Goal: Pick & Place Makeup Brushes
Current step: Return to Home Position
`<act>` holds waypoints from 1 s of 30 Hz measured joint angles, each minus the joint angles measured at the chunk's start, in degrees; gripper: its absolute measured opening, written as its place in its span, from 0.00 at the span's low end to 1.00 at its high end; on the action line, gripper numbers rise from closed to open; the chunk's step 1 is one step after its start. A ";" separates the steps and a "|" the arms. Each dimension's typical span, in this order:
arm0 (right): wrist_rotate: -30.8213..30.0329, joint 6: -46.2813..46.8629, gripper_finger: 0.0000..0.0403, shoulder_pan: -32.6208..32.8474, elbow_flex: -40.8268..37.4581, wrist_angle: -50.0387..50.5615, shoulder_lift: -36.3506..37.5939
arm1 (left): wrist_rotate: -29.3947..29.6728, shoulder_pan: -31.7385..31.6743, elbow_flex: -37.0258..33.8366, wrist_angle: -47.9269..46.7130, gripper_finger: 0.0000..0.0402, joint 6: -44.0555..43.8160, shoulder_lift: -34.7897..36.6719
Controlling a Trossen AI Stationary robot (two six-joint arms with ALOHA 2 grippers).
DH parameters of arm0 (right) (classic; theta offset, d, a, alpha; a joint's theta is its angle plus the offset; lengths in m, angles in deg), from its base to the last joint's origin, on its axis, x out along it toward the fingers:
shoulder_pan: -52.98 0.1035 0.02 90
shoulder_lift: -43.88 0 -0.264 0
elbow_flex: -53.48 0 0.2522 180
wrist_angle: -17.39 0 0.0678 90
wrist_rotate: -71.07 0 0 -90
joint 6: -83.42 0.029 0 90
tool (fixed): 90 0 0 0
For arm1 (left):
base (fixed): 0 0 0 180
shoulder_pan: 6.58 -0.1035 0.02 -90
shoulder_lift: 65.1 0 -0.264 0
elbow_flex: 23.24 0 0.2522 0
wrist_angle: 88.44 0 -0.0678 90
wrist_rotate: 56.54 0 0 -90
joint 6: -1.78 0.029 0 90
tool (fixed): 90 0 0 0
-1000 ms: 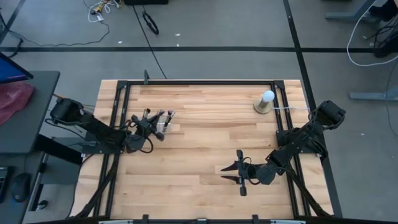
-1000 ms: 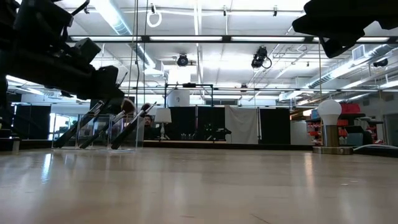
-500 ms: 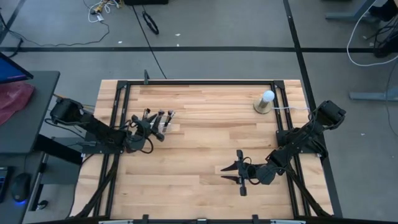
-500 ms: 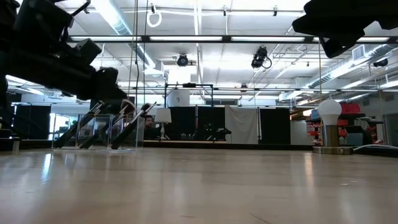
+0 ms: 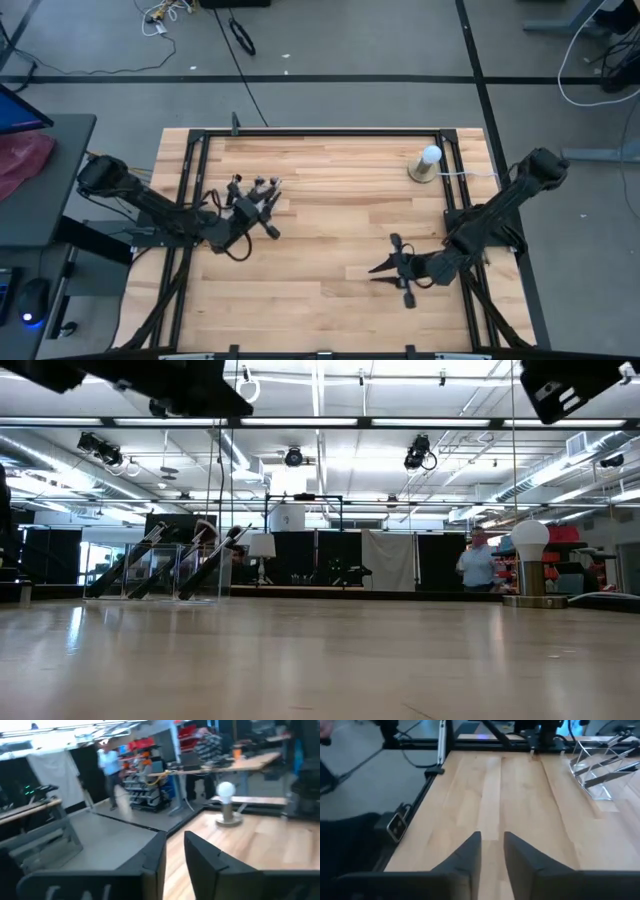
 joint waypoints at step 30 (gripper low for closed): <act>37.62 -3.16 0.00 -36.62 -28.29 3.67 56.91 | -43.15 -14.08 -29.41 5.05 0.00 -23.30 27.17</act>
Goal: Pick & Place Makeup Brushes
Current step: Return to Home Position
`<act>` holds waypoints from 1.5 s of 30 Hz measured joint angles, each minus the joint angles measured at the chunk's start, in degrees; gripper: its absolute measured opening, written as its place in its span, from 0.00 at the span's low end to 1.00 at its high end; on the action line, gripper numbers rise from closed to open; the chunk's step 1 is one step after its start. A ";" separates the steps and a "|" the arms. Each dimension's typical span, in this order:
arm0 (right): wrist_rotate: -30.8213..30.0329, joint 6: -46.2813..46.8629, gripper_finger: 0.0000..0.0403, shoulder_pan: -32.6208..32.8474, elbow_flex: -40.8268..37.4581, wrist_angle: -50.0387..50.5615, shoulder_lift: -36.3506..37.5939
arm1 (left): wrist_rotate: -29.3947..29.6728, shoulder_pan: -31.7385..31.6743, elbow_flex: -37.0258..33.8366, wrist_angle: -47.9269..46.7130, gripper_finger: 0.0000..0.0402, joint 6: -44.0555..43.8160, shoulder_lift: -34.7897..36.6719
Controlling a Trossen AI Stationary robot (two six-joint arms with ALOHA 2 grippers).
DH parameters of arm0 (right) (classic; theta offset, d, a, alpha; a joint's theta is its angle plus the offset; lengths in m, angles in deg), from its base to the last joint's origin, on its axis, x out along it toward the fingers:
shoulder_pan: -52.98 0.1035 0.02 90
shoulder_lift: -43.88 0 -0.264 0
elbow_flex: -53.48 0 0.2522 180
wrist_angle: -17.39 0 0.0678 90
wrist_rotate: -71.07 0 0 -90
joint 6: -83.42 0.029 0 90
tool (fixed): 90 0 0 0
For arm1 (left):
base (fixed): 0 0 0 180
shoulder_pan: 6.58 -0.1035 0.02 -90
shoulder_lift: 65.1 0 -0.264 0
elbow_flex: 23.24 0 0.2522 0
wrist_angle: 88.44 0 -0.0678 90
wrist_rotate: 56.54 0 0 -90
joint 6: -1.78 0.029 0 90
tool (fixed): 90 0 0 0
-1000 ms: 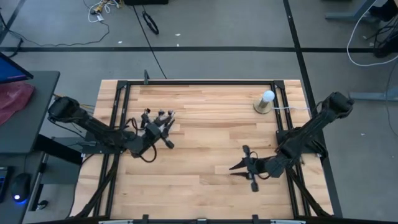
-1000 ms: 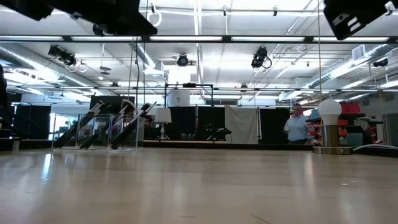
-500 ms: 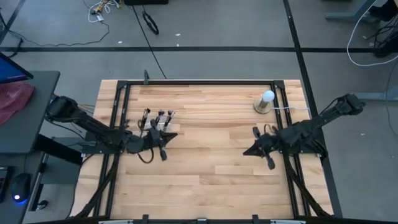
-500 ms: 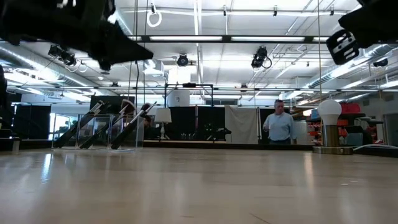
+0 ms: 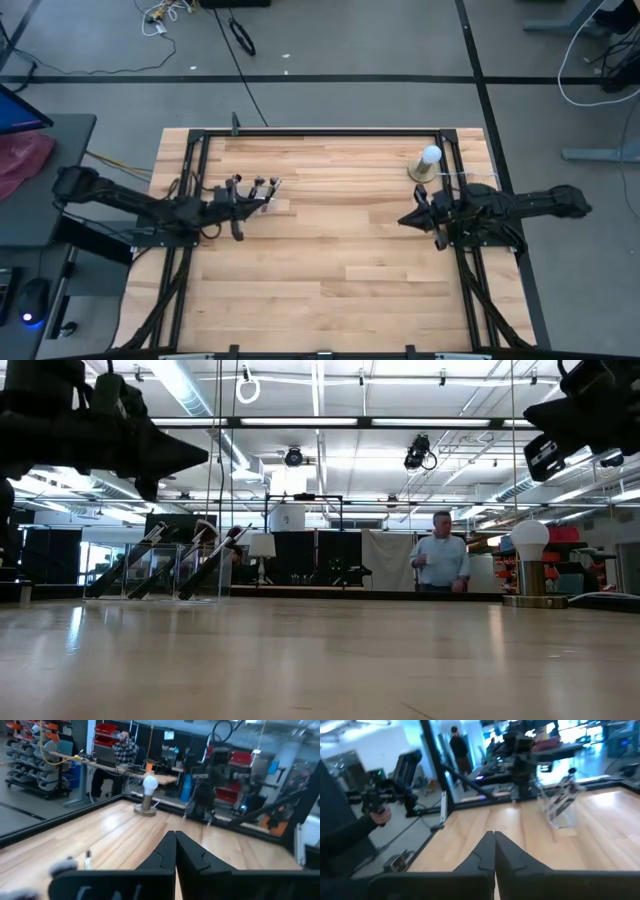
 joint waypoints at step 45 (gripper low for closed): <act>-10.08 0.07 0.07 -3.24 -6.58 4.83 7.98 | 1.16 -0.17 -0.01 -42.60 0.07 3.43 43.56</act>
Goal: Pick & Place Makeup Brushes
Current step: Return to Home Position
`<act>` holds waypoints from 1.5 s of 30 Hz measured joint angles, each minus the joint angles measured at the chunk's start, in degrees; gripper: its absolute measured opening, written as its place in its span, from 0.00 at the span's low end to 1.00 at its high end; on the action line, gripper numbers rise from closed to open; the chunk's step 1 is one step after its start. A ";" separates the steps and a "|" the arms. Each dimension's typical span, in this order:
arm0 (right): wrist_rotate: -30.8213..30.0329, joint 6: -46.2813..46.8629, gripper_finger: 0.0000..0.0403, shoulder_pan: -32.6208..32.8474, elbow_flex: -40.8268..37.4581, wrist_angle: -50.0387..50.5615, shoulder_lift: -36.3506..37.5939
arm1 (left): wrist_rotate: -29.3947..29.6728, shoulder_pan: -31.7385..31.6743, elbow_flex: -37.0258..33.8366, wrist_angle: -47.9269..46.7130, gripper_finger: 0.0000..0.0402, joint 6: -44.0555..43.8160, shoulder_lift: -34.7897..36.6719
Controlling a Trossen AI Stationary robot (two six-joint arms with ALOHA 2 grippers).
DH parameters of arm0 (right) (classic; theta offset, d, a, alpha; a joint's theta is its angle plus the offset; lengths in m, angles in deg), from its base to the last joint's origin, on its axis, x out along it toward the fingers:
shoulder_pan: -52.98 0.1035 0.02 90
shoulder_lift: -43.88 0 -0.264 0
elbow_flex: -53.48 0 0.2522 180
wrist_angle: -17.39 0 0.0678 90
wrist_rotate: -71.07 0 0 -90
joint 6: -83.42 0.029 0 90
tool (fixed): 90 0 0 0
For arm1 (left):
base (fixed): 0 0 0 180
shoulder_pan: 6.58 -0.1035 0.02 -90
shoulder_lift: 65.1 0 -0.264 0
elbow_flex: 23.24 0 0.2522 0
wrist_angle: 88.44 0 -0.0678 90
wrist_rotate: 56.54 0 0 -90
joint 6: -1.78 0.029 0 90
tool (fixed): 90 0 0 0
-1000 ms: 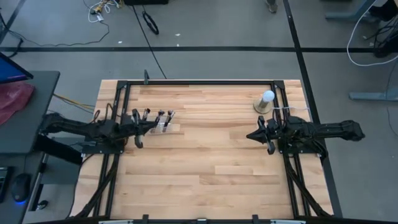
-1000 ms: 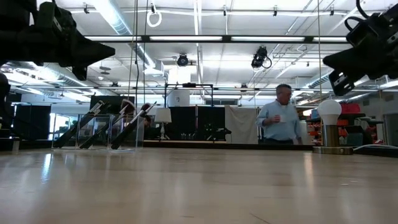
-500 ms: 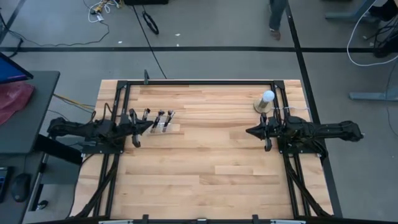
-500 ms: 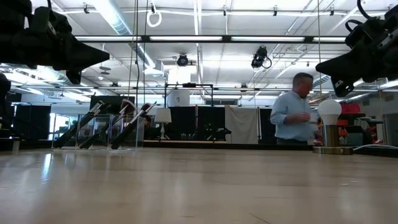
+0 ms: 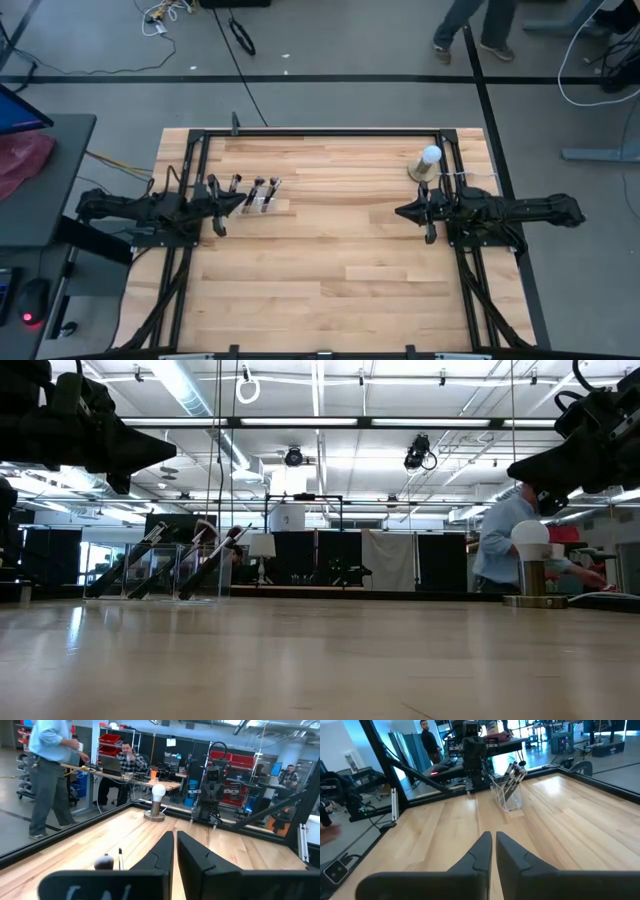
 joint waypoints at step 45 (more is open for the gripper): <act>1.62 -7.49 0.07 -3.10 0.07 0.26 6.40 | 0.20 0.00 -0.02 0.84 0.07 -0.06 0.00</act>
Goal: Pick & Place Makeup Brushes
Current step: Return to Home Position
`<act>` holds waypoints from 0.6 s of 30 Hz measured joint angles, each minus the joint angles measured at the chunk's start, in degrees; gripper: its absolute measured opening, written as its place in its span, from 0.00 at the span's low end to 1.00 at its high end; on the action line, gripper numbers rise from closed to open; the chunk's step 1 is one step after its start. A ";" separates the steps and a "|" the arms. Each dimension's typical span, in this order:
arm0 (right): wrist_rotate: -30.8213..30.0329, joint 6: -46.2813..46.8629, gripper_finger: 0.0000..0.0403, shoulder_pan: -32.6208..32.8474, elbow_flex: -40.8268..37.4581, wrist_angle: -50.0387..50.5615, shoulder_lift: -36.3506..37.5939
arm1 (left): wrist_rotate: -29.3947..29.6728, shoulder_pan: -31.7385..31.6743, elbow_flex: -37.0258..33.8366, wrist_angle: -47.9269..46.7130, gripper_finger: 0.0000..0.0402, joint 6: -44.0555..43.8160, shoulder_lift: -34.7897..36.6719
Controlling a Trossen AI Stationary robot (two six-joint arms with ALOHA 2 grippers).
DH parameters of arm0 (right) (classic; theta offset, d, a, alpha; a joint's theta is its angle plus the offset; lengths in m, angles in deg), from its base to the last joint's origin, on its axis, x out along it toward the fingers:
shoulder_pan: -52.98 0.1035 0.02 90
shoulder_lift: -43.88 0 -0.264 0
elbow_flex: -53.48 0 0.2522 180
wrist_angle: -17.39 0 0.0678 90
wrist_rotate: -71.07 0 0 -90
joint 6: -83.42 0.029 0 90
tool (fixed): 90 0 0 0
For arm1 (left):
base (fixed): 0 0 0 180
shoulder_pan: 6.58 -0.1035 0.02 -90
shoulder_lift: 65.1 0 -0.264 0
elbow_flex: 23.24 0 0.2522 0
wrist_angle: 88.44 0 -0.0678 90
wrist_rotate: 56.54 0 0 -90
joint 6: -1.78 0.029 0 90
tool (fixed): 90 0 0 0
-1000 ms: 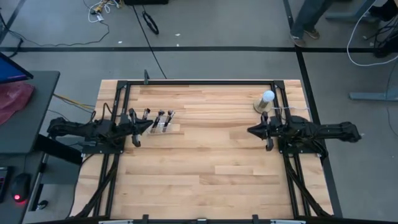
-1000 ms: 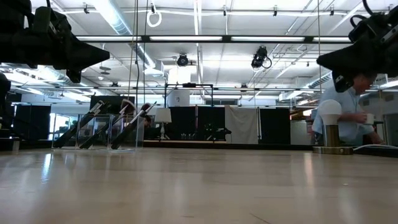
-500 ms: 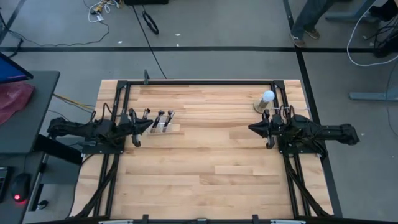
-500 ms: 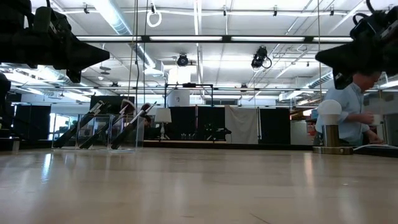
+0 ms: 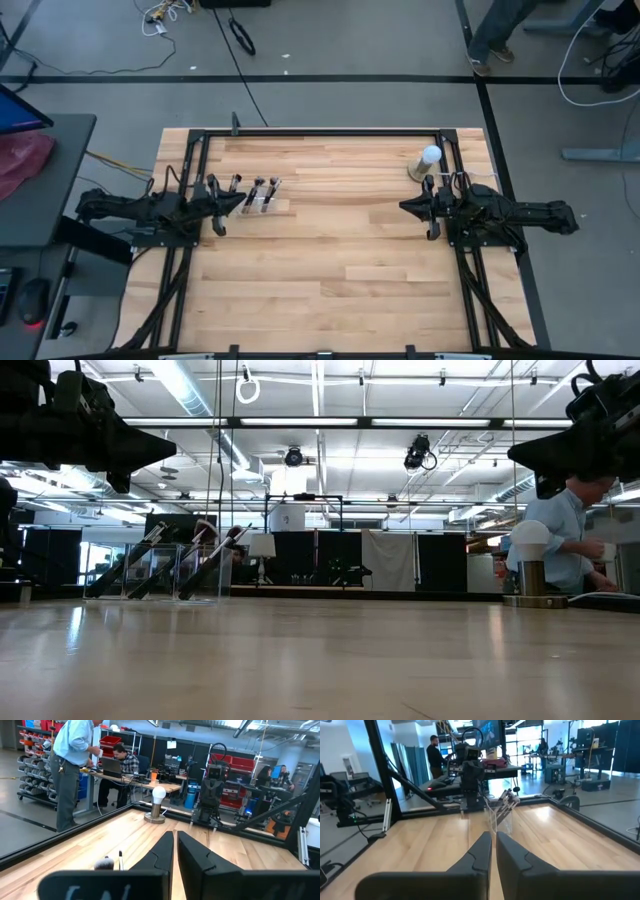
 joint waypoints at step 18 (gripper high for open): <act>-0.17 -0.20 0.07 0.02 0.00 -0.02 -0.39 | 0.00 0.00 0.00 0.02 0.07 0.01 0.00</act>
